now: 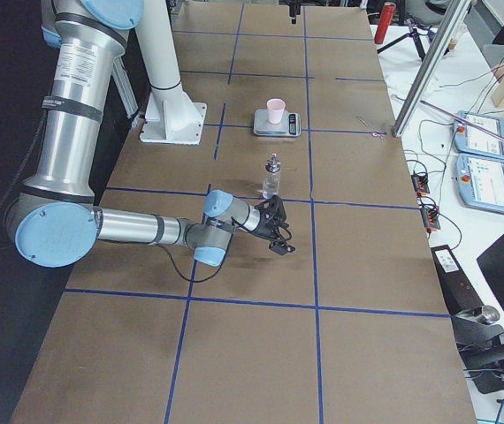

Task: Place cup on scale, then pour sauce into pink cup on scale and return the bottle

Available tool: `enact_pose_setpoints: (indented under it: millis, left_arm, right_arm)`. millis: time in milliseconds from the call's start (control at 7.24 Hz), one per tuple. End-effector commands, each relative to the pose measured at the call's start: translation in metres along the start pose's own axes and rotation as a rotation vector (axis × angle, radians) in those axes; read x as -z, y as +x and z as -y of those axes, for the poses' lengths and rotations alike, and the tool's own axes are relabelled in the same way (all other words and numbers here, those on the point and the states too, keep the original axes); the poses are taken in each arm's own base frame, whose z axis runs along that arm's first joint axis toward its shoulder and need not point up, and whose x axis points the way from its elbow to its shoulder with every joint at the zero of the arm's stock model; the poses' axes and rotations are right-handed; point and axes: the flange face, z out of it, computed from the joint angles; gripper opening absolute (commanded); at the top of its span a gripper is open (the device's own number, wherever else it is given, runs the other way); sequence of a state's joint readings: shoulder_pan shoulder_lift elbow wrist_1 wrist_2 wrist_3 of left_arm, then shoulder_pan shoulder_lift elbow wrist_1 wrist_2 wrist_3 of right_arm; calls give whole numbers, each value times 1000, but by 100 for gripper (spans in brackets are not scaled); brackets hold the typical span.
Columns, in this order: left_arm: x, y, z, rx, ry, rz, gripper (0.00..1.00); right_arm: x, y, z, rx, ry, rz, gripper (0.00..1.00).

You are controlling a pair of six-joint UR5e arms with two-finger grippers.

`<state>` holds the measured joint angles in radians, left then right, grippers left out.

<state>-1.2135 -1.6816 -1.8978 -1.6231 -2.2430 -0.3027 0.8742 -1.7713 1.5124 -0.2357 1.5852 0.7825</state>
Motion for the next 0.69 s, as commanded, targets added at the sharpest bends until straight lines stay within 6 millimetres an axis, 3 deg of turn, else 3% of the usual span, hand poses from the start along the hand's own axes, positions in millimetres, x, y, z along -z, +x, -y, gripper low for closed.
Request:
enact_pose_setpoints:
  millis: [0,138,276,552]
  left_arm:
    - [-14,-72,-4,-58,-41,19,100]
    - [-18,-77,-6,-49,-51,21,100]
    - [-32,-89,-9,-27,-81,13,100]
    - [-39,-119,-15,32,-102,12,100]
  right_arm:
    - [19,86,80,-213,-290,138,100]
    - [35,112,91,-299,-419,201,100]
    - [36,119,86,-253,-456,208,100]
    - [23,142,67,-82,-588,164,100]
